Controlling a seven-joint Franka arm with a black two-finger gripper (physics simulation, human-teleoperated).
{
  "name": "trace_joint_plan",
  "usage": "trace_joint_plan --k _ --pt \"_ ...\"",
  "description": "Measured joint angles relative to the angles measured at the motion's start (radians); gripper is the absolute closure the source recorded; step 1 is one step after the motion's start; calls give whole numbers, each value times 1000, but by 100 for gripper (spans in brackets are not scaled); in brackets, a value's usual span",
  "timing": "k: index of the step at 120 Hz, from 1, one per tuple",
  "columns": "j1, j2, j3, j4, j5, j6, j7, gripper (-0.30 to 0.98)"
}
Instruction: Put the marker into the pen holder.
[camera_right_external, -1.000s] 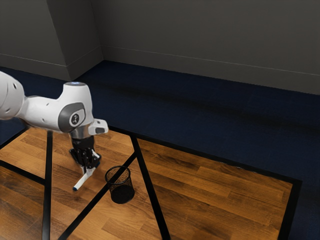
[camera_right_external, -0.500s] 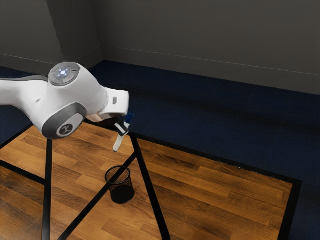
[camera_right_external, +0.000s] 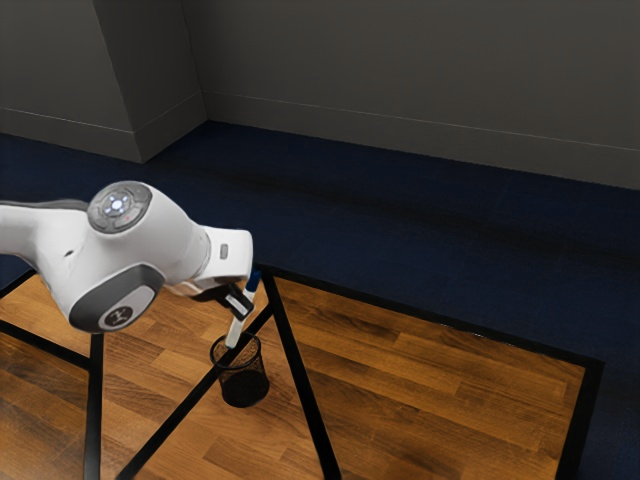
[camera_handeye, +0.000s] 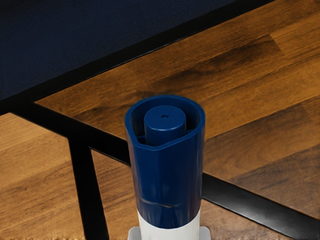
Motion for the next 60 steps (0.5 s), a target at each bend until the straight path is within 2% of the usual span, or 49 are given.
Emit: trace_joint_plan --k 17,41,60 --pt "0 1 -19 -9 -1 1 -35 78" --pt "-1 -18 -40 -10 -10 -24 -68 36" --pt "0 -56 -41 -9 -12 -44 -86 17"
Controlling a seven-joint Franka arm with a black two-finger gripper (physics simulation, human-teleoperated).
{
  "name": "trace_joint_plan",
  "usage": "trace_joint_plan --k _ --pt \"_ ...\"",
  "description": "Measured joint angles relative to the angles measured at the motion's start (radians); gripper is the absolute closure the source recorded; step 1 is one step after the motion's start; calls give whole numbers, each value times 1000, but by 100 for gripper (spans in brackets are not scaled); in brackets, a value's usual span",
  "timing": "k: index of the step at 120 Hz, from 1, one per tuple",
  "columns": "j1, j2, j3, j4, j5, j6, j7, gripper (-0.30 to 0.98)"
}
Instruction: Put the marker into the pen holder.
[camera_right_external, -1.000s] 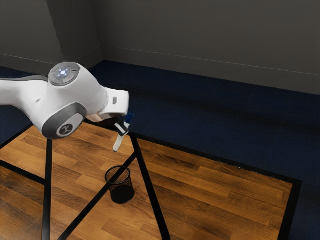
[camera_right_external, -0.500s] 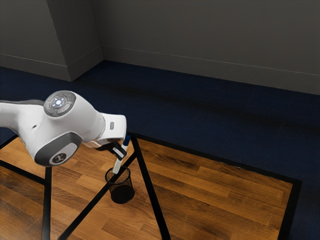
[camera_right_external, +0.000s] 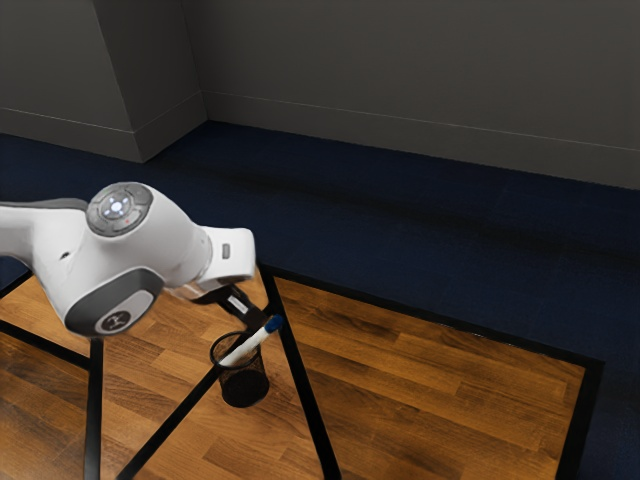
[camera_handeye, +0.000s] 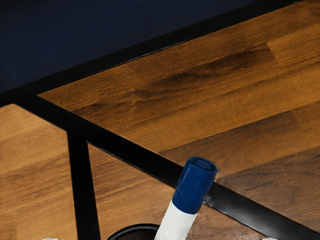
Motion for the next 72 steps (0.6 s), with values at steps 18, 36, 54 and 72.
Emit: trace_joint_plan --k 18,36,54,72 --pt "2 -33 45 165 -29 -105 -12 8" --pt "-6 192 128 803 -130 -513 -26 4" --pt "-92 308 321 1098 -156 -854 -39 2" --pt "-122 301 361 1076 -162 -1017 -49 1"
